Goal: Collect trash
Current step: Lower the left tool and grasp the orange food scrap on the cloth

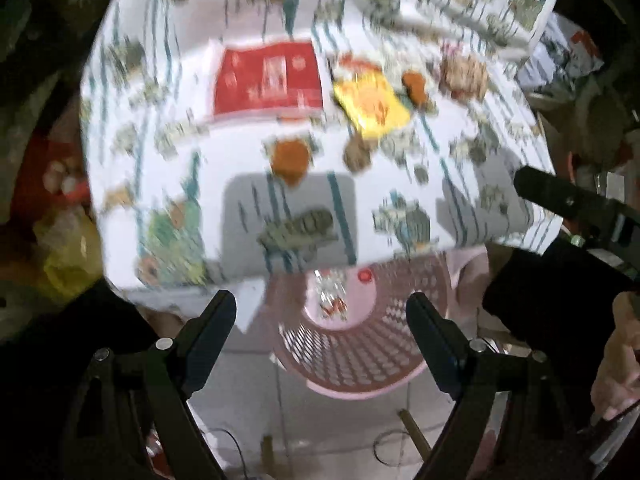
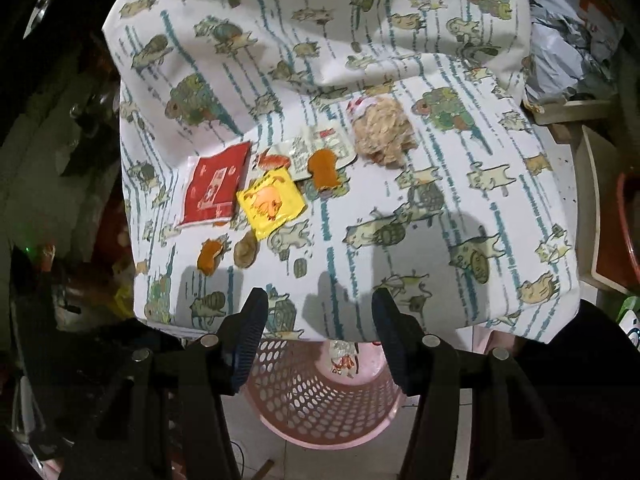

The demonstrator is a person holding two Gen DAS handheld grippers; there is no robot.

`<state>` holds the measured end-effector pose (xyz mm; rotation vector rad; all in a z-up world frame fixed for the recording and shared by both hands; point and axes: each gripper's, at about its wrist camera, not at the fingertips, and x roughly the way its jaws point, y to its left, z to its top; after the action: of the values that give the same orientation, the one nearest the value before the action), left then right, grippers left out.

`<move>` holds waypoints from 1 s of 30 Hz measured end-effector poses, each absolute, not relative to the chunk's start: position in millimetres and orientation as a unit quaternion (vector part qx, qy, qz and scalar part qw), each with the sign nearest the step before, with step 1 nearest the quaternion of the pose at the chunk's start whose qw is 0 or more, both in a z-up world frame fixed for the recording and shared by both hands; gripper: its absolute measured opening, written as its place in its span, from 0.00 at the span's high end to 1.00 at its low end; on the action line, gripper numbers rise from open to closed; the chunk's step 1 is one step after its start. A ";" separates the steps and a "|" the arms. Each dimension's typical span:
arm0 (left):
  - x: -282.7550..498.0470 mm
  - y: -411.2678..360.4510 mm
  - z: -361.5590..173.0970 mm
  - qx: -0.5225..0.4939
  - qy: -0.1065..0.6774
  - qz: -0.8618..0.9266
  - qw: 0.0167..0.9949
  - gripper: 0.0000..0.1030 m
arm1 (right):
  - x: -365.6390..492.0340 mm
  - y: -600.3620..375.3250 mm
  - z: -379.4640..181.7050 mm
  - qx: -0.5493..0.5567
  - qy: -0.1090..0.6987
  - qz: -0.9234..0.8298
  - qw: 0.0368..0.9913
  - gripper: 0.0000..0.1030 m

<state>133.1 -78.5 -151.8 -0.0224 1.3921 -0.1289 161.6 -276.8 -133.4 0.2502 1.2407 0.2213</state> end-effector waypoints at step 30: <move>222.6 -3.4 -141.6 -0.090 0.638 -0.049 0.763 0.25 | 224.8 -203.6 -187.6 0.192 0.642 0.129 0.731 0.65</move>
<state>222.6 -3.4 -141.6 -0.1953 1.3866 -0.1057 224.8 -203.6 -187.6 0.4231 1.4120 0.2843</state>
